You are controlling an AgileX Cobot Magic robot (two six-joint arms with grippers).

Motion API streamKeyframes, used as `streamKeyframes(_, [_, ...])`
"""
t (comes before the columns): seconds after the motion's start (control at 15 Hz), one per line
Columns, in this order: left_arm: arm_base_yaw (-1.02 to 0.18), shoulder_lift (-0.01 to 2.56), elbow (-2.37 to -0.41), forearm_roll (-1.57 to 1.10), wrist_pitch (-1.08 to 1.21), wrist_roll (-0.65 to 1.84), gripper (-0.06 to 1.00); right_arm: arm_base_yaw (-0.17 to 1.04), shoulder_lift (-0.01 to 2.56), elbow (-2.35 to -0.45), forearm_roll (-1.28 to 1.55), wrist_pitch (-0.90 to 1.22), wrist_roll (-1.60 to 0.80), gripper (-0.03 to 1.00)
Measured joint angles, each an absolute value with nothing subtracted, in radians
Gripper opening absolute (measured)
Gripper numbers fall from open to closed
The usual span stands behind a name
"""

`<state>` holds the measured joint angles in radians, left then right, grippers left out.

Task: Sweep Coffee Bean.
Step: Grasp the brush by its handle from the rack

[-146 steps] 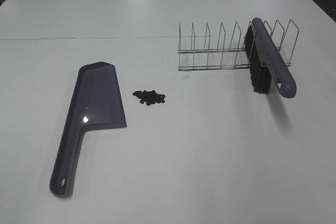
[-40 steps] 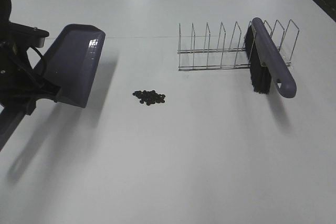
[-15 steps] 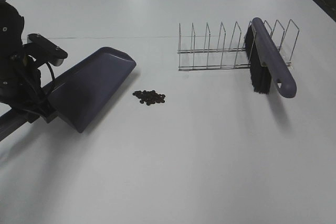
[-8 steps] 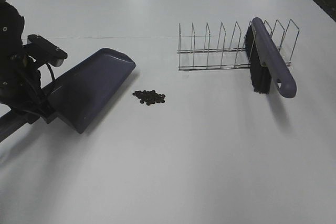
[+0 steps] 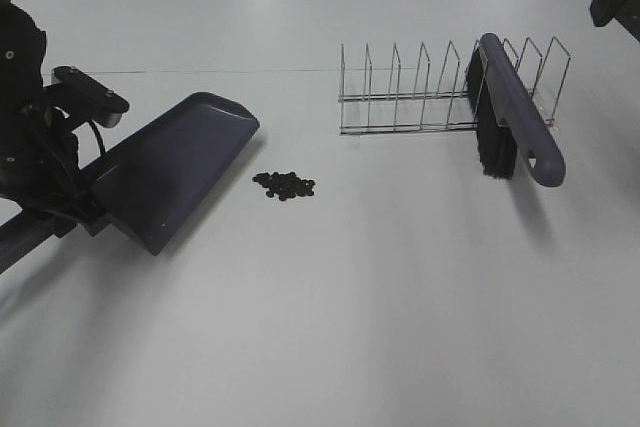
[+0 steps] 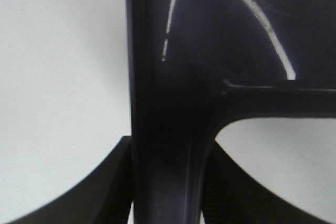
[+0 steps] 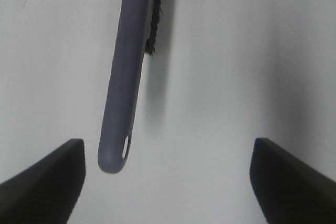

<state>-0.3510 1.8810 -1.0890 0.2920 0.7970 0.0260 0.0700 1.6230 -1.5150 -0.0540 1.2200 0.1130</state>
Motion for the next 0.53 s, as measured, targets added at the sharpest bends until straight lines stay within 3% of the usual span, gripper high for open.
streamKeyframes(0.53, [-0.351, 1.881, -1.089, 0.288, 0.797, 0.029, 0.33, 0.07, 2.031, -1.844, 0.053, 1.219, 0.046, 0.75])
